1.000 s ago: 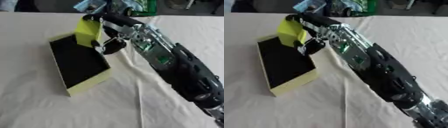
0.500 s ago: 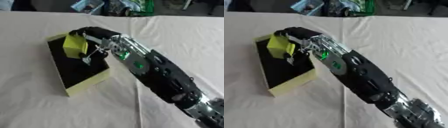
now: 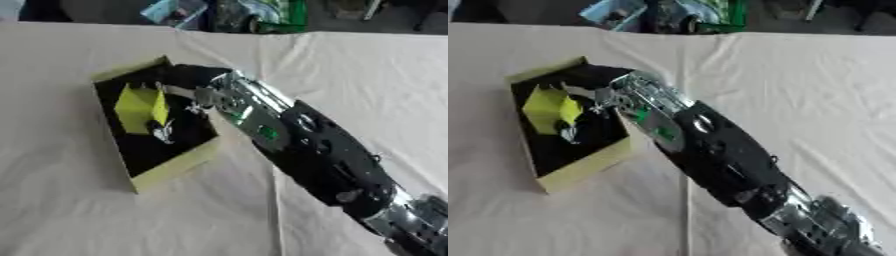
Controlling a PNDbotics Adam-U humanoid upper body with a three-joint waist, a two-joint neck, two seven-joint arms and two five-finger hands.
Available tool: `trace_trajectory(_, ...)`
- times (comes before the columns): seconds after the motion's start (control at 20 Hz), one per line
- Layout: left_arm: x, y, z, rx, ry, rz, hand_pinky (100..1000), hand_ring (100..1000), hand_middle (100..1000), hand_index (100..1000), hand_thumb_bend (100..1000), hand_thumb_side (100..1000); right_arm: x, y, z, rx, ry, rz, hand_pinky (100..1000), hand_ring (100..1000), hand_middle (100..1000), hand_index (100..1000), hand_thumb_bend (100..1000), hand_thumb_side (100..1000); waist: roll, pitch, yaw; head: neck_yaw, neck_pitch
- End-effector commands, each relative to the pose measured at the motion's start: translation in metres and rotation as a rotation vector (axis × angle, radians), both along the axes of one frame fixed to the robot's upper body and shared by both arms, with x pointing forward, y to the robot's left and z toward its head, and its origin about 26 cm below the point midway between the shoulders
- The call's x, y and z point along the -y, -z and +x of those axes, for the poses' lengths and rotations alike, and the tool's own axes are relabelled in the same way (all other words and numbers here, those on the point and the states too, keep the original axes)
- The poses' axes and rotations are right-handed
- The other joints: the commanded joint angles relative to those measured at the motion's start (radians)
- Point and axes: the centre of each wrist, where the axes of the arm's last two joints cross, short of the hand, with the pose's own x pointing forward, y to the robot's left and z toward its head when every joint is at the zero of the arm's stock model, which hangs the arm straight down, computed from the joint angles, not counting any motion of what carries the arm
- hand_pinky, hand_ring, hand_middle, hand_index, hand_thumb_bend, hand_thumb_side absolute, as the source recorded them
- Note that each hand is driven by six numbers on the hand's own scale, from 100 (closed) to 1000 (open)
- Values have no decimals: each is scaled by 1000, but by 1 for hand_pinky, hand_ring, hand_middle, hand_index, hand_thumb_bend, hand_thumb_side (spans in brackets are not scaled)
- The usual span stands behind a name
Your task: Pick up objects on the table and place them in the box.
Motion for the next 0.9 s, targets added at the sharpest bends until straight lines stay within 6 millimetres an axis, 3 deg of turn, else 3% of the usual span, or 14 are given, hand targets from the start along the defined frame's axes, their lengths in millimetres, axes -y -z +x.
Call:
trace_trajectory(0.05, -1, -7, -2, 24, 1, 16, 535, 644, 679, 689, 100, 636, 5, -20, -3, 77, -2, -37, 1000, 1000, 1000, 1000, 100, 747, -9, -18, 1, -1, 1)
trace_trajectory(0.3, -1, -7, -2, 22, -1, 14, 535, 644, 679, 689, 100, 638, 10, -28, -6, 89, -11, -22, 981, 1000, 1000, 1000, 100, 757, -6, -24, -2, 0, -1)
trace_trajectory(0.6, -4, -5, -3, 16, -16, 8, 535, 644, 678, 688, 100, 637, 38, -62, -28, 166, -35, 139, 932, 984, 1000, 1000, 100, 768, -1, -32, -16, 14, -1)
trace_trajectory(0.7, -5, -4, -3, 15, -25, 5, 535, 644, 678, 688, 100, 637, 56, -74, -41, 189, -33, 216, 895, 954, 1000, 1000, 100, 738, 1, -34, -23, 22, -1)
trace_trajectory(0.8, -6, -3, -4, 12, -33, 2, 535, 644, 678, 687, 100, 636, 76, -85, -54, 212, -16, 323, 831, 899, 929, 1000, 100, 634, 3, -36, -30, 31, -2)
trace_trajectory(0.85, -7, -3, -4, 11, -37, 1, 535, 644, 678, 687, 100, 637, 87, -89, -60, 221, -3, 385, 723, 819, 855, 949, 100, 537, 4, -37, -34, 35, -2)
trace_trajectory(0.9, -7, -3, -4, 10, -41, 0, 534, 644, 678, 687, 100, 637, 97, -92, -67, 231, 12, 452, 711, 811, 847, 943, 100, 528, 5, -38, -37, 39, -3)
